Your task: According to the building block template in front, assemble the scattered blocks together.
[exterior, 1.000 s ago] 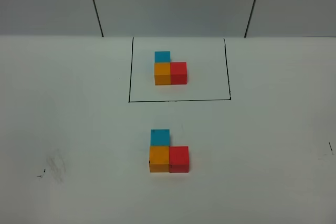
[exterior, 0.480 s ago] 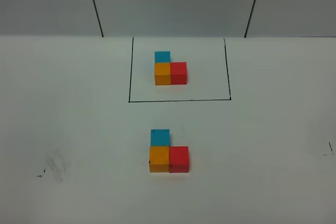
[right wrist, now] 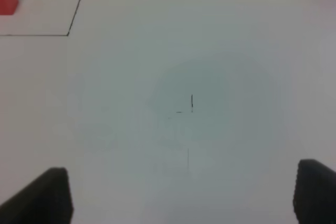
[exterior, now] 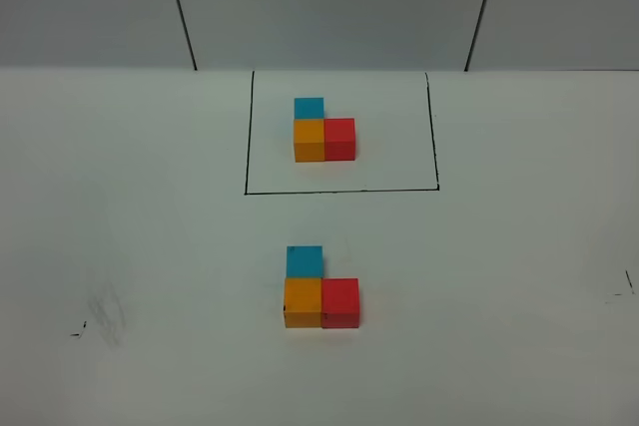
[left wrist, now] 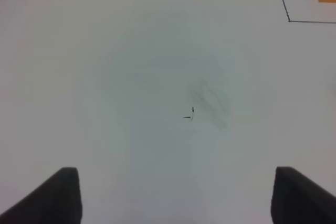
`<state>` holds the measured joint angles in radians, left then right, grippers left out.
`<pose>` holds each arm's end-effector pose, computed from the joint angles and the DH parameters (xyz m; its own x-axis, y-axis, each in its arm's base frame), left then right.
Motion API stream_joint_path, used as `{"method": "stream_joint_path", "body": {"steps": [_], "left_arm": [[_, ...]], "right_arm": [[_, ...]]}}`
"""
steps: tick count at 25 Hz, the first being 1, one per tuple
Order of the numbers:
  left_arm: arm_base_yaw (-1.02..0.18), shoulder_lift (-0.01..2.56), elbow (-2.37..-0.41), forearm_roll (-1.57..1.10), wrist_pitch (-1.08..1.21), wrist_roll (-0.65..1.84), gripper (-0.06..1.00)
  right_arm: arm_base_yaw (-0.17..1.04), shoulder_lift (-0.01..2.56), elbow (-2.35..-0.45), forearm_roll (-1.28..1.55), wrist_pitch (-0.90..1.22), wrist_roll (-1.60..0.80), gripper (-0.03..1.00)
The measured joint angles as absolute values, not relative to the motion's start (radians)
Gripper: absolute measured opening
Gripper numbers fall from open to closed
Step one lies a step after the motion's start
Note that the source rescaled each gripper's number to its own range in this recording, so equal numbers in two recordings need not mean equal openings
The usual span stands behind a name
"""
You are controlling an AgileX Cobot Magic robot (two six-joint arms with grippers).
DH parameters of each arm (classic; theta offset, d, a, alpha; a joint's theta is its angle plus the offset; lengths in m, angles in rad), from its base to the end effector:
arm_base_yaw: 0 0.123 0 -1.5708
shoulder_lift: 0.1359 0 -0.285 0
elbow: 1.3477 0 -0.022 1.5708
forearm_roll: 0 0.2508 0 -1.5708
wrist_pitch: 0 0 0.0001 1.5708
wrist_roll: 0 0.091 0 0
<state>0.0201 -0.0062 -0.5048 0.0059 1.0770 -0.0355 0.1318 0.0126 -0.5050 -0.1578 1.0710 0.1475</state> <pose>-0.0070 0.0003 0.2773 -0.4596 -0.0419 -0.8872 -0.0398 0.9989 -0.0266 -0.0027 -0.0130 0.2787 -0.4626 0.0099 -0.8865 0.0238 0.9997 -0.0012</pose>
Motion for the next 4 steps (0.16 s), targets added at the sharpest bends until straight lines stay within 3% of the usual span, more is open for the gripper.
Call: {"method": "stream_joint_path", "body": {"steps": [4], "left_arm": [[0.02, -0.006, -0.505, 0.006, 1.077, -0.035, 0.63]], "right_arm": [[0.132, 0.013, -0.505, -0.158, 1.071, 0.147, 0.72]]}}
